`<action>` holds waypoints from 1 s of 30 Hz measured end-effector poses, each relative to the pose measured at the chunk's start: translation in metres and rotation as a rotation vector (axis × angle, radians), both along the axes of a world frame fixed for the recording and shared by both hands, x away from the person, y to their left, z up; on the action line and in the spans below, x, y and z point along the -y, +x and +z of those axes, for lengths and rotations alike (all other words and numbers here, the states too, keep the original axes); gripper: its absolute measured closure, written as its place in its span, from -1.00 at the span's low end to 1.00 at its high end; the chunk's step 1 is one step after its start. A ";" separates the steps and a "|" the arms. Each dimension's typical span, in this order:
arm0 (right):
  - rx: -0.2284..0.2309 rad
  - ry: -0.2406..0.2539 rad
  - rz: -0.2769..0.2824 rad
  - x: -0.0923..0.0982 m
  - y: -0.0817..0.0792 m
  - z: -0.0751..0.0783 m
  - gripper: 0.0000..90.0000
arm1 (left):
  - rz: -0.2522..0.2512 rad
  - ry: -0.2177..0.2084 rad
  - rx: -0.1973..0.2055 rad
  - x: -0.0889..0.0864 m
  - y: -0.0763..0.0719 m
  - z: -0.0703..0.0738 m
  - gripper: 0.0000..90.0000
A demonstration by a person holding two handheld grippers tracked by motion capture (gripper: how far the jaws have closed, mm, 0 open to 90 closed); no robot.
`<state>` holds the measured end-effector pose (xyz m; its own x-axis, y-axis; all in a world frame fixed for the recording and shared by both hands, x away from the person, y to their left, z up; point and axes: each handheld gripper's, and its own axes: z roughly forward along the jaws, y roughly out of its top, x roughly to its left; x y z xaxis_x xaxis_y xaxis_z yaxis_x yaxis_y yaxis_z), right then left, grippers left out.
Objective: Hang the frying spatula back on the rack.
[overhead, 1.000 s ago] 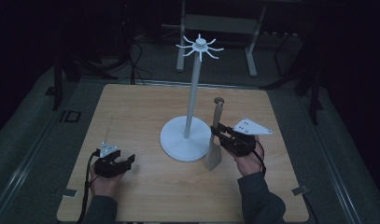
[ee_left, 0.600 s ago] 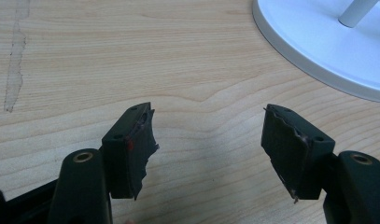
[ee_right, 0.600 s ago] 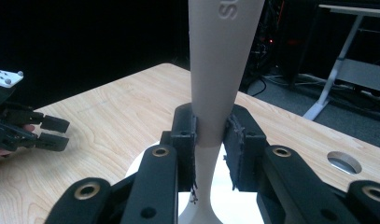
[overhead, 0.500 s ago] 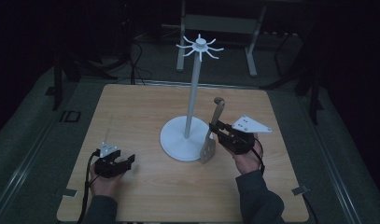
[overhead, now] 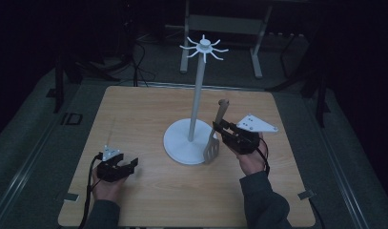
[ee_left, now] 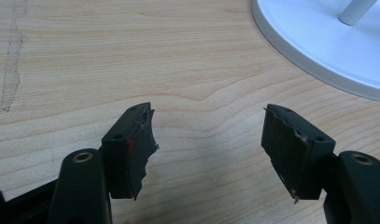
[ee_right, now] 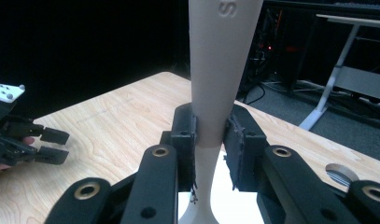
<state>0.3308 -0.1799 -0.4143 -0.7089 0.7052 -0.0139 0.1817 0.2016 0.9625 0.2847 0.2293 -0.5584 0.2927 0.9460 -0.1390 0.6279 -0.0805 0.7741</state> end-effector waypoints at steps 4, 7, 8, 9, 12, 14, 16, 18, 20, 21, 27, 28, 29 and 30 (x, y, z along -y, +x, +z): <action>0.006 0.000 0.000 -0.002 0.001 0.003 0.66 | 0.001 -0.001 0.001 0.000 0.000 0.000 -0.24; 0.010 -0.001 0.001 -0.003 0.001 0.006 0.66 | 0.000 0.000 0.002 0.000 0.000 0.000 -0.24; 0.014 -0.003 0.001 -0.003 0.001 0.007 0.66 | 0.000 0.000 0.002 0.000 0.000 0.000 -0.24; 0.015 -0.003 0.001 -0.003 0.002 0.008 0.66 | 0.001 0.002 0.003 -0.001 0.000 0.000 -0.24; 0.020 -0.010 -0.001 -0.004 0.003 0.012 0.66 | 0.001 0.000 0.003 -0.001 0.000 0.000 -0.24; 0.020 -0.009 -0.002 -0.005 0.003 0.012 0.66 | 0.003 -0.001 0.003 -0.001 0.000 0.000 -0.24; 0.023 -0.005 -0.004 -0.005 0.003 0.015 0.66 | 0.003 -0.002 0.003 -0.001 0.000 0.000 -0.24; 0.026 -0.004 -0.007 -0.005 0.004 0.017 0.66 | 0.003 -0.002 0.005 -0.001 0.000 0.001 -0.24; 0.028 -0.003 -0.006 -0.005 0.004 0.018 0.66 | 0.003 -0.003 0.005 -0.001 0.000 0.001 -0.24; 0.028 -0.002 -0.007 -0.005 0.005 0.020 0.66 | 0.004 -0.003 0.005 -0.001 0.000 0.001 -0.24; 0.034 0.003 -0.007 -0.007 0.006 0.025 0.66 | 0.004 -0.002 0.005 -0.001 0.000 0.000 -0.23; 0.035 0.003 -0.008 -0.007 0.006 0.026 0.66 | 0.004 -0.001 0.005 -0.001 0.000 0.001 -0.23; 0.035 0.003 -0.008 -0.007 0.006 0.026 0.66 | 0.004 -0.001 0.005 -0.001 0.000 0.001 -0.23; 0.036 0.003 -0.008 -0.008 0.007 0.028 0.66 | 0.003 0.000 0.005 -0.001 0.000 0.001 -0.23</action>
<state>0.3375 -0.1723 -0.3865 -0.7026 0.7106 -0.0372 0.1488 0.1979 0.9689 0.2844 0.2299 -0.5579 0.2902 0.9470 -0.1376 0.6246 -0.0785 0.7770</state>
